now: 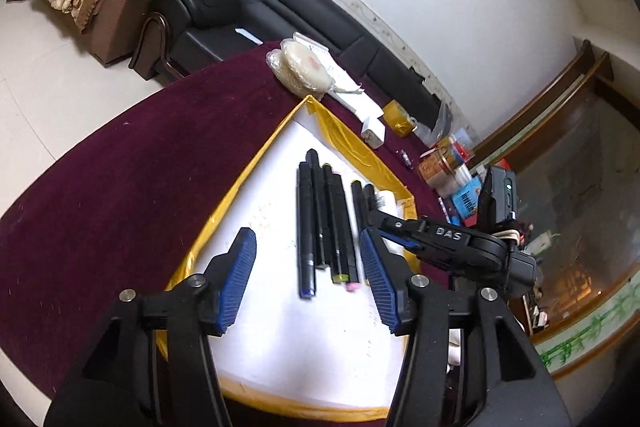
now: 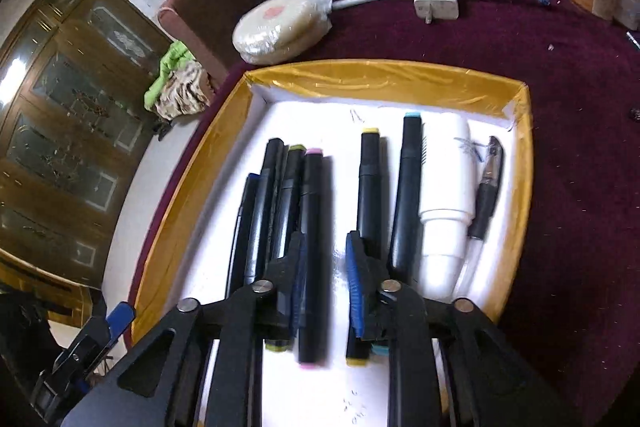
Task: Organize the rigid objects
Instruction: 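Lower both markers into the tray and open both grippers, then move both open grippers back to the pile of objects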
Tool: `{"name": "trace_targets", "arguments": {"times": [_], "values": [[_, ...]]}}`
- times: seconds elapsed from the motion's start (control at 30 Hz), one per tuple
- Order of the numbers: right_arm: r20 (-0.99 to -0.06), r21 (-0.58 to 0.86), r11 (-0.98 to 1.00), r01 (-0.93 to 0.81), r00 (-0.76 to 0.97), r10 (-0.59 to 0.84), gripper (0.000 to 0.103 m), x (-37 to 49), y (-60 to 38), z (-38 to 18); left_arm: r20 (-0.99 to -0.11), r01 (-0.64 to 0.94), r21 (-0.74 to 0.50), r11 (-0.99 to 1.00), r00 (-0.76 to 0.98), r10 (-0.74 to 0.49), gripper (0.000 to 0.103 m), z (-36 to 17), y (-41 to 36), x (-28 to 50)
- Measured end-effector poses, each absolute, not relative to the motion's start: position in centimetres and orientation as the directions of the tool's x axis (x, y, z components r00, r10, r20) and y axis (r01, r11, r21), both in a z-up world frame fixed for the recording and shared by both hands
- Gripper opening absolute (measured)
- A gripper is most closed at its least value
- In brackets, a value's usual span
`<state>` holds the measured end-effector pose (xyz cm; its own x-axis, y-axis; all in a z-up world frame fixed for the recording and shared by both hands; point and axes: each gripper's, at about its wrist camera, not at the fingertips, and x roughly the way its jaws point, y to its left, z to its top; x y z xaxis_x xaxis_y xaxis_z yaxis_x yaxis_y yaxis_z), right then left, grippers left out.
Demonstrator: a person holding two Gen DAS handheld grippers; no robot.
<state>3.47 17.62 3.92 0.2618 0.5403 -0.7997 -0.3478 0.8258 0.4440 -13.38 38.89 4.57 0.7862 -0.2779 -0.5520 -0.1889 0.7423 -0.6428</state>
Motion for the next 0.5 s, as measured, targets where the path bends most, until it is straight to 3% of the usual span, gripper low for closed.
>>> {"name": "trace_targets", "arguments": {"times": [0.27, 0.5], "values": [[-0.72, 0.411, 0.828, -0.38, 0.422, 0.551, 0.029, -1.3, 8.2, 7.8, -0.476, -0.069, -0.619, 0.782, 0.825, -0.304, 0.057, 6.7, 33.2, -15.7], [-0.668, 0.31, 0.919, -0.244, 0.631, 0.393, 0.029, -6.0, -5.1, 11.2, -0.432, 0.143, -0.562, 0.815, 0.79, -0.436, 0.057, 10.8, 25.3, -16.3]]}}
